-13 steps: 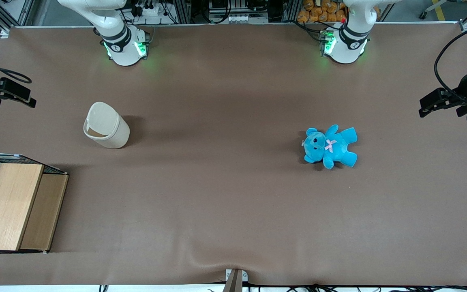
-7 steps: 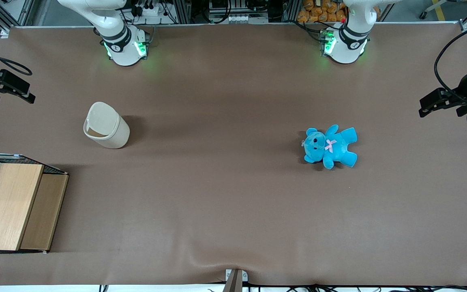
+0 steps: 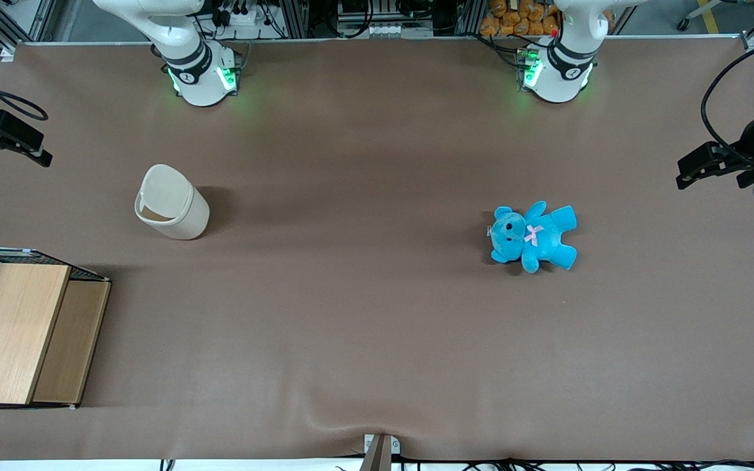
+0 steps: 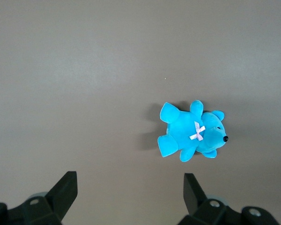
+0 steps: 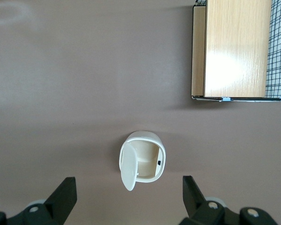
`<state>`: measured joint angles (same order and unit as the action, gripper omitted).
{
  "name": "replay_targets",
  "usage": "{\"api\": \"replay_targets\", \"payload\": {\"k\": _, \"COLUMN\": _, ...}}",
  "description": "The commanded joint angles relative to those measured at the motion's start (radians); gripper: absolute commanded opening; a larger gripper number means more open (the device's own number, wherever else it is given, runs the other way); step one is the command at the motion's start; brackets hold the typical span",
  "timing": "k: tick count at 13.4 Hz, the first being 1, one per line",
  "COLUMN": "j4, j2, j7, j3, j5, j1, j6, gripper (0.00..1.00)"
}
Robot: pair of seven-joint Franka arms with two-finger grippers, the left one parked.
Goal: Open trash can with right arm
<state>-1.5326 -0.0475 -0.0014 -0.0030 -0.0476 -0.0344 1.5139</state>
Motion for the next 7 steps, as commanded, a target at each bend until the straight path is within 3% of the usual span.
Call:
{"api": "replay_targets", "payload": {"k": 1, "j4": 0.014, "j2": -0.003, "j7": -0.009, "j3": 0.001, "j5": 0.014, "j1": 0.002, "j6": -0.027, "gripper": 1.0}}
{"api": "replay_targets", "payload": {"k": 7, "j4": 0.011, "j2": -0.003, "j7": 0.003, "j3": 0.003, "j5": 0.02, "j1": 0.004, "j6": -0.037, "gripper": 1.0}}
